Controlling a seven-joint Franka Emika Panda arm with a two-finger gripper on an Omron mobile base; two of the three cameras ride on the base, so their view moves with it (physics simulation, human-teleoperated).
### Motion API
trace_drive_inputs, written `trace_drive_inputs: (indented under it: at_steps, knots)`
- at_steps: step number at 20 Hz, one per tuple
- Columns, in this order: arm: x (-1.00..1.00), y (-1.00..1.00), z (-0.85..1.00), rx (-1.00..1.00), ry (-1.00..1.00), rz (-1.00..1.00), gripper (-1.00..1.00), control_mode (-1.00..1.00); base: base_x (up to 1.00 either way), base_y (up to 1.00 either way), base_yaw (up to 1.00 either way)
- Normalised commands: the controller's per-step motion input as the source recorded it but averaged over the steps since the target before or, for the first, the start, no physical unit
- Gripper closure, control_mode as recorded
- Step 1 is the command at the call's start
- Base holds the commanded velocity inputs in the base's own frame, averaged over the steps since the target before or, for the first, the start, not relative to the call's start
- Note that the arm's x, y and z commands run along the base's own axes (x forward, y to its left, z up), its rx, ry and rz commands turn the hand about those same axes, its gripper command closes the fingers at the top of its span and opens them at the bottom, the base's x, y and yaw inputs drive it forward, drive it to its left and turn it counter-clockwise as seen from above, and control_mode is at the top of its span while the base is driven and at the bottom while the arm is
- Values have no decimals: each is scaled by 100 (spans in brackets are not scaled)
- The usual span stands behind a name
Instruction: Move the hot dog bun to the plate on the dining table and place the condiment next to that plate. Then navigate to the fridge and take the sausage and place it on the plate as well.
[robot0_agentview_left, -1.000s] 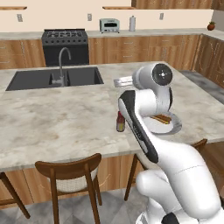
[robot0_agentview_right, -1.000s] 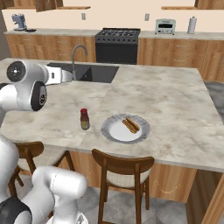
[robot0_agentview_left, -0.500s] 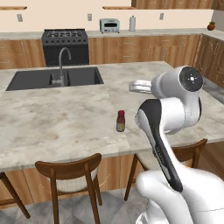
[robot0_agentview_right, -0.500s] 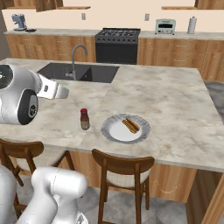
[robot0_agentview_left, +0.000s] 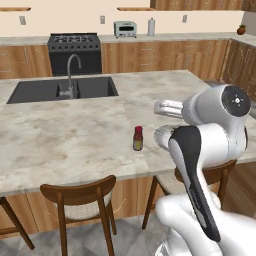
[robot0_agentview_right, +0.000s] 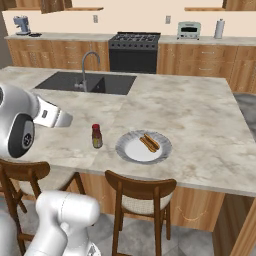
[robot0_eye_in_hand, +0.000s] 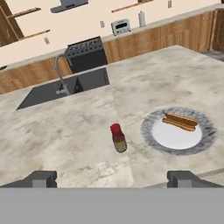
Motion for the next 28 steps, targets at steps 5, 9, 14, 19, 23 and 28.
trace_drive_inputs:
  at_steps: [5,9,14,19,23,28]
  knots:
    - [-10,0,-8,0,-1,-1,-100,100,-26,0,-14]
    - [0,0,0,0,0,0,-100,100,-46,0,-80]
    - [0,0,0,0,0,0,-100,100,-18,0,-98]
    - [0,0,0,0,0,0,-100,100,-9,-49,-78]
    - [0,0,0,0,0,0,-100,100,17,-100,-40]
    - [0,0,0,0,0,0,-100,100,53,-100,-9]
